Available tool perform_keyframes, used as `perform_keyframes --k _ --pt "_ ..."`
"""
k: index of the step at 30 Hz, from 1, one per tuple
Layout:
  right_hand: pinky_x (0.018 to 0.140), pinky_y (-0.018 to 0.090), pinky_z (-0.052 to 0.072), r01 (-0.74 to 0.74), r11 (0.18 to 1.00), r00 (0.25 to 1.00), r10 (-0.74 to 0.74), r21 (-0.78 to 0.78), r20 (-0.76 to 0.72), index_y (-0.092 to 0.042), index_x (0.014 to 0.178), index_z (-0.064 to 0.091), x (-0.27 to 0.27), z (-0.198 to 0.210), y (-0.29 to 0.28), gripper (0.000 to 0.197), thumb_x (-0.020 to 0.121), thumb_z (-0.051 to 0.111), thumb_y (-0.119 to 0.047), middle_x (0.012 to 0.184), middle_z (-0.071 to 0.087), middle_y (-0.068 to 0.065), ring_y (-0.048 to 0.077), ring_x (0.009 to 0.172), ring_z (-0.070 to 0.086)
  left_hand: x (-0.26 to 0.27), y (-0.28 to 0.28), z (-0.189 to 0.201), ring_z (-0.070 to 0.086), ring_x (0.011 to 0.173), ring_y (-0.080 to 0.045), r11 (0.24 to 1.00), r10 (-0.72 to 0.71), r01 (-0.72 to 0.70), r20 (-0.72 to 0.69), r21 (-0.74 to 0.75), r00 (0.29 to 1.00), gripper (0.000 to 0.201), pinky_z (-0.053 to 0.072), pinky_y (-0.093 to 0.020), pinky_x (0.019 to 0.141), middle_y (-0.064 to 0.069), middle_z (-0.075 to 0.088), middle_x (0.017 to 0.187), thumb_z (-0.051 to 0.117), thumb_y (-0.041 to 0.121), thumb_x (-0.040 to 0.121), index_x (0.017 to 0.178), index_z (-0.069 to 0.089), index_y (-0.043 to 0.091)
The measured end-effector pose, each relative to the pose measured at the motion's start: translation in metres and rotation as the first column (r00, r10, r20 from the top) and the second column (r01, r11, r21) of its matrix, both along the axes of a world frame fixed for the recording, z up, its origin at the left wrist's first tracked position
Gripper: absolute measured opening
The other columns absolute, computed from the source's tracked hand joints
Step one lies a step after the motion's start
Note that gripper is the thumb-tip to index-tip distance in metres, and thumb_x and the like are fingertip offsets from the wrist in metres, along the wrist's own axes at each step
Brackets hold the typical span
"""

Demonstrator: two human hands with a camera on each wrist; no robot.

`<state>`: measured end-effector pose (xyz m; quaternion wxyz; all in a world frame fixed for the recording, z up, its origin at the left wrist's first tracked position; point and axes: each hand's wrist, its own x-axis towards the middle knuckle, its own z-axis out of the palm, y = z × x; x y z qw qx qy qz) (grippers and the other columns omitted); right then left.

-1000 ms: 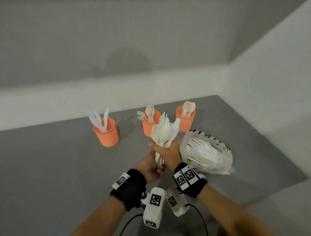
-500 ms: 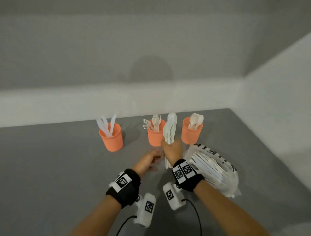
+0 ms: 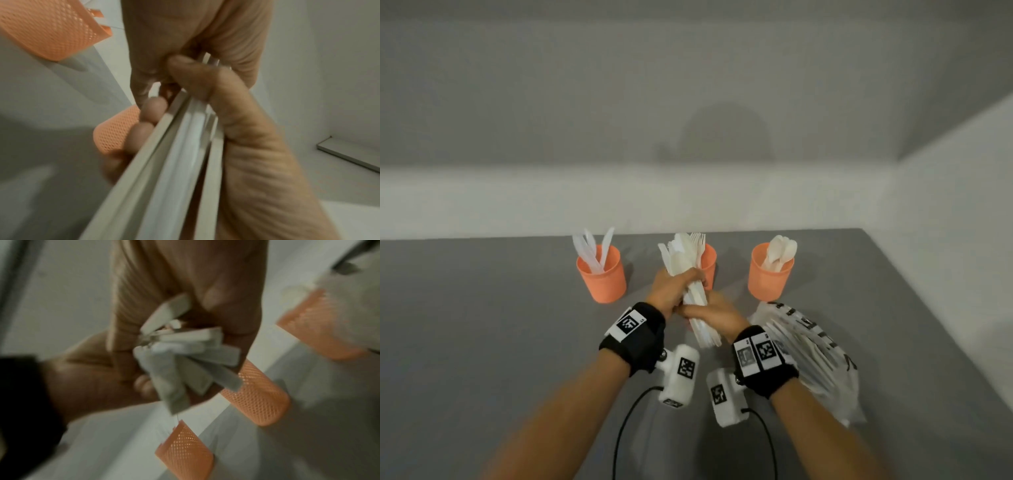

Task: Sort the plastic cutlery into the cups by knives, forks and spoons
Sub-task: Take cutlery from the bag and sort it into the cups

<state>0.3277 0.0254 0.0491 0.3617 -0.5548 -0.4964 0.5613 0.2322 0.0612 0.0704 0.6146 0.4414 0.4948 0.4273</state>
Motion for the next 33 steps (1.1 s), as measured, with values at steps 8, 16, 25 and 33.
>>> perform_keyframes --k 8,16,25,33 --pt "0.065 0.030 0.058 -0.205 0.964 0.883 0.107 -0.170 -0.456 -0.005 0.092 0.059 0.014 0.004 -0.007 0.010 0.089 0.049 -0.006 0.072 0.072 0.007 0.017 0.066 0.070 0.011 -0.003 0.013 0.061 0.046 -0.008 0.996 -0.079 0.080 0.018 -0.038 0.997 0.005 0.049 -0.018 0.046 -0.009 0.059 0.068 0.056 0.001 0.083 0.087 0.057 0.003" --pt "0.039 0.018 0.042 0.037 0.982 0.818 -0.138 -0.187 -0.559 -0.013 0.082 0.050 0.005 -0.003 -0.008 0.011 0.093 0.047 -0.011 0.043 0.046 -0.006 0.004 0.033 0.042 0.005 0.006 0.017 0.064 0.099 -0.019 0.942 -0.281 0.318 -0.267 0.109 0.922 0.070 0.054 -0.031 0.083 -0.008 0.064 0.110 0.076 0.042 0.068 0.125 0.046 0.015" --pt "0.031 0.013 0.025 0.041 0.985 0.832 -0.126 -0.166 -0.540 -0.023 0.099 0.055 0.003 -0.007 -0.017 0.010 0.095 0.045 -0.022 0.049 0.046 -0.007 0.002 0.029 0.031 -0.018 0.021 0.019 0.056 0.076 -0.022 0.982 -0.072 0.101 -0.182 0.157 0.981 0.004 0.047 -0.029 0.064 -0.010 0.061 0.089 0.062 0.020 0.087 0.085 0.063 0.016" --pt "0.034 0.016 0.031 0.239 0.961 0.836 -0.277 -0.140 -0.474 -0.011 0.093 0.057 0.001 -0.011 -0.011 0.015 0.094 0.051 -0.025 0.062 0.061 0.000 0.006 0.037 0.042 -0.024 0.033 0.018 0.060 0.074 -0.019 0.983 0.037 -0.018 -0.101 0.182 0.994 0.002 0.054 -0.019 0.055 -0.010 0.058 0.089 0.049 0.010 0.094 0.093 0.050 0.009"
